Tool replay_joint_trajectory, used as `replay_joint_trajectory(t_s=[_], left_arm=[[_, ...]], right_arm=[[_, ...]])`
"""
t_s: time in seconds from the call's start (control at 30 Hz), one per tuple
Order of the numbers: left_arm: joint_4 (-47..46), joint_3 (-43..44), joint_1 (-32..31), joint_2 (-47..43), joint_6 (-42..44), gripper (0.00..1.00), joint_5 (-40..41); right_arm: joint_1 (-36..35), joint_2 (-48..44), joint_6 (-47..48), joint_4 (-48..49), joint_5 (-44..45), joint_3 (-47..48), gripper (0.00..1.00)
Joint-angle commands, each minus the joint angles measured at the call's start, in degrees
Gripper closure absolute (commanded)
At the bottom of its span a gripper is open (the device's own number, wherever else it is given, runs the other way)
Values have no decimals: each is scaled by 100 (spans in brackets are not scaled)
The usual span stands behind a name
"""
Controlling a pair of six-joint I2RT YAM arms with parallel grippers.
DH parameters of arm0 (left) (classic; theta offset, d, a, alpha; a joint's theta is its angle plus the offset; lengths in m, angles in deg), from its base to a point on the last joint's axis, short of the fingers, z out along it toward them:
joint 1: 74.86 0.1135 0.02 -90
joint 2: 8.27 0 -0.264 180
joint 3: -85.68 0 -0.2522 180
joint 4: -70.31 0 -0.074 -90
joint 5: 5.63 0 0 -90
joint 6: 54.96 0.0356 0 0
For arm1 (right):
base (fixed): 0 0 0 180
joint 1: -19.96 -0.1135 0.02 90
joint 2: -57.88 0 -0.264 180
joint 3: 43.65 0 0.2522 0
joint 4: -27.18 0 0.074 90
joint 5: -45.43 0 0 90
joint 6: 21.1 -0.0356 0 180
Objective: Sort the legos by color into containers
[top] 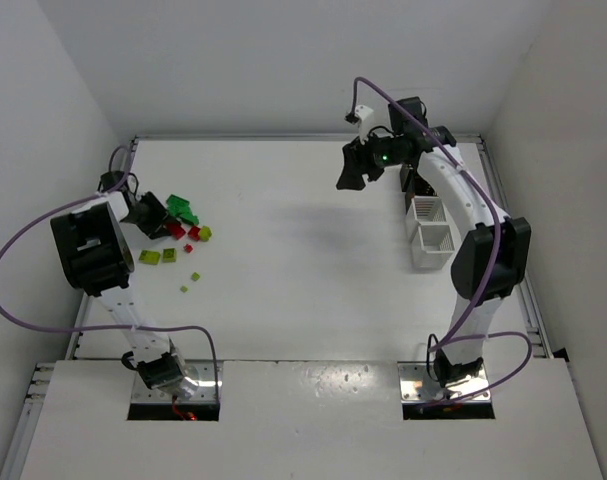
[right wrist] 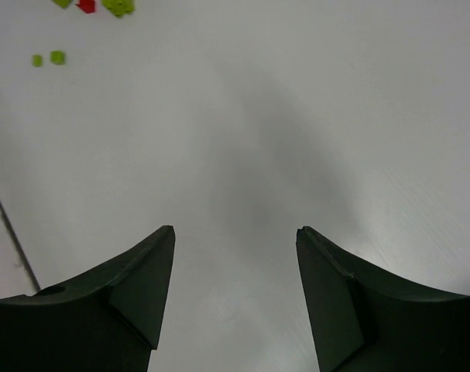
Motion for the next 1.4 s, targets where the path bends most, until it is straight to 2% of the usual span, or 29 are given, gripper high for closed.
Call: replay_joint_trajectory(t_s=[0.0,0.17,0.33,0.47,0.63,0.7,0.93,1.17,1.37], left_arm=[[-49,-227,-8,-211,87,67,-573],[-102,-420,-254,-606,139,74,-1311],[-550,-474,-448,-993,-317,86,-2128],[-744,-273,-755,-1108,-826,86,-2331],[-1156,-52,-1133,-1169,-1555,86,-2445],[-1340,79,-1440,-1038,-1766,86,-2446],[-1991,475,-1906,-608,-2392,88,-2578],[-2325,537,-2268,-501,-2717,89,-2631],[-2431,309,-2479,-668,-2840,89,-2631]], right_arm=[[-87,122,-78,100,-994,-5,36],[-140,236,-78,100,-1407,56,36],[-192,420,-201,276,-1777,109,36],[-315,631,-727,740,-2050,337,36],[-552,1175,-2087,1863,-2269,714,36],[-754,1508,-2720,2355,-2270,978,36],[-1220,2318,-4224,3245,-1936,1586,37],[-1459,2574,-5026,3931,-1936,1367,37],[-1564,2679,-5027,3774,-1594,1481,37]])
